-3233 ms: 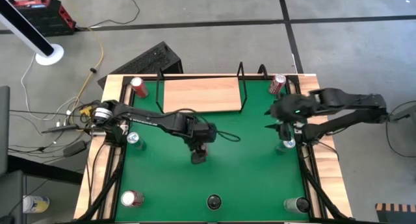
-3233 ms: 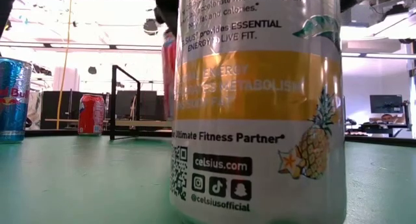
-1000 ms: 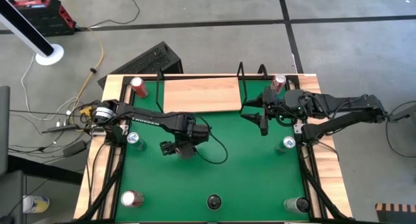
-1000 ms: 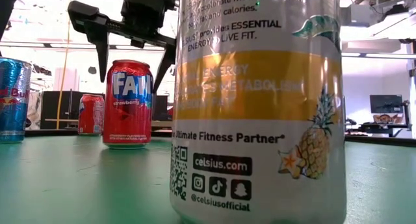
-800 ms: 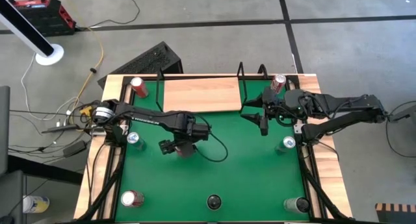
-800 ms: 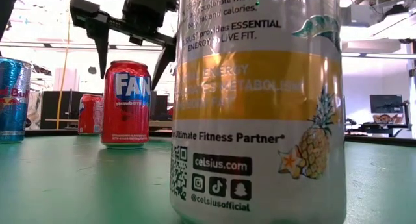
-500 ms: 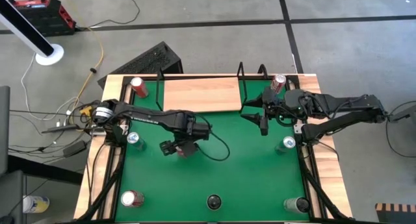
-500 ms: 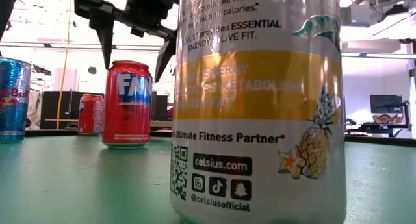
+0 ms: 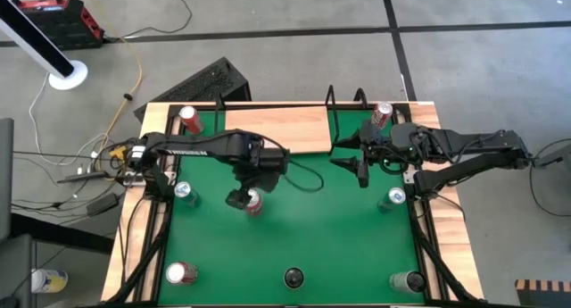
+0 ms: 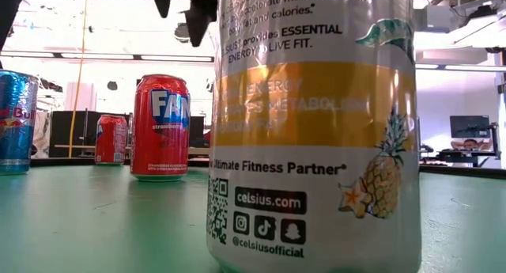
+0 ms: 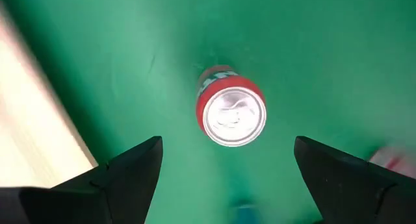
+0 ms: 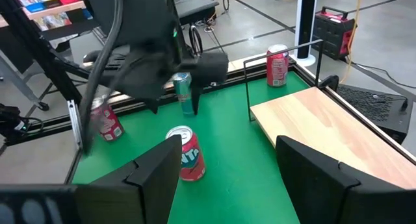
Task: Place canned beverage on shelf
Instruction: Put the center orange soda can on the shelf
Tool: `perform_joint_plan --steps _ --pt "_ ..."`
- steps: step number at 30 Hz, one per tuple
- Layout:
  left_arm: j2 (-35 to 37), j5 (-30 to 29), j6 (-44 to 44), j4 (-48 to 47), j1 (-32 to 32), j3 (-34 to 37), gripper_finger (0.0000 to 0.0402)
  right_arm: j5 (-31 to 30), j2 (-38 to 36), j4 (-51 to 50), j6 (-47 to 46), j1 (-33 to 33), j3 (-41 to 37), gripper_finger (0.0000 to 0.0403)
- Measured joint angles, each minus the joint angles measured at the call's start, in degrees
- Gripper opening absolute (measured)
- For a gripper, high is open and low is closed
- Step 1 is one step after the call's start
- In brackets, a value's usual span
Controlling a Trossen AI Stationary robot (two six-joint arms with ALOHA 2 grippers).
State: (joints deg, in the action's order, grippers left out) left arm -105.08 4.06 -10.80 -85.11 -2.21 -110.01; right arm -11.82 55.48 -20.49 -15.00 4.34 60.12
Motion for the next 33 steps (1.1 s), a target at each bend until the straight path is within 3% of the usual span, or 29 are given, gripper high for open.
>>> perform_joint_plan --steps 3,10,15,20,26,33 --pt "0.0 0.04 12.9 -2.91 -0.04 -0.31 0.0332 0.01 0.0 0.0 0.0 0.0 0.0 0.0275" --pt "0.0 -0.64 31.53 -1.57 -0.79 -0.27 0.0332 0.2 0.0 -0.27 4.84 0.0 0.0 0.0275" --pt "0.0 -8.42 49.72 -1.3 -0.91 -0.27 0.0328 4.43 -0.02 -1.18 8.83 0.0 0.02 0.0275" --pt "0.0 -11.45 65.52 -1.5 -2.97 -0.25 0.0321 7.53 -0.09 -5.3 9.41 0.0 0.02 0.0275" --pt "0.0 -14.43 73.19 -0.84 -4.61 0.83 0.032 7.66 -1.08 -11.18 8.99 0.04 0.07 0.0275" --pt "0.0 -11.46 72.91 5.2 -5.05 8.44 0.032 7.85 -2.3 -12.53 9.06 0.04 0.07 0.0275"
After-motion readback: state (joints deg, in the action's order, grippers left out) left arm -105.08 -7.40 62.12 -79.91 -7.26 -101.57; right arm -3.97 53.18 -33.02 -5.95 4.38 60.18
